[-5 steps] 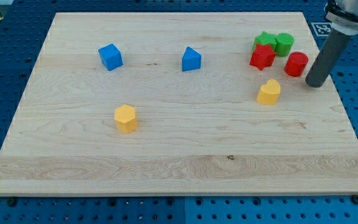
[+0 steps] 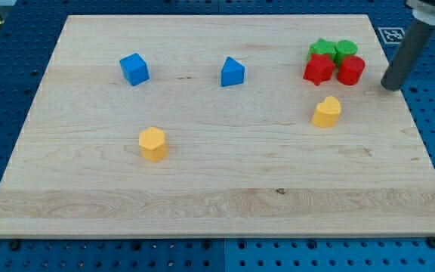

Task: Slide the yellow heart left a bit

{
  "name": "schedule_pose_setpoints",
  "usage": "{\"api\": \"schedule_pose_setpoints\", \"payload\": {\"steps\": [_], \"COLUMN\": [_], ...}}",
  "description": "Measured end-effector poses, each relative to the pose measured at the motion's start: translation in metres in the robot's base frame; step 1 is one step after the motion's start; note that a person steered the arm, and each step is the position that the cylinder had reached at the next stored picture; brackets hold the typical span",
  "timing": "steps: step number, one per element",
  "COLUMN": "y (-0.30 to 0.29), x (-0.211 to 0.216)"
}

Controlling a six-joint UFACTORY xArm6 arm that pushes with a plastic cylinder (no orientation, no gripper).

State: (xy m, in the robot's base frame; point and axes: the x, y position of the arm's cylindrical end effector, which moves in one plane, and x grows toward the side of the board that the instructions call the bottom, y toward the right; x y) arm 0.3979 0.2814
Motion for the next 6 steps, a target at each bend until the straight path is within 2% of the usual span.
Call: {"api": "schedule_pose_setpoints", "payload": {"steps": [1, 3, 4, 6], "y": [0.0, -0.014, -0.058, -0.145], "x": [0.016, 0.021, 0.032, 0.021]}}
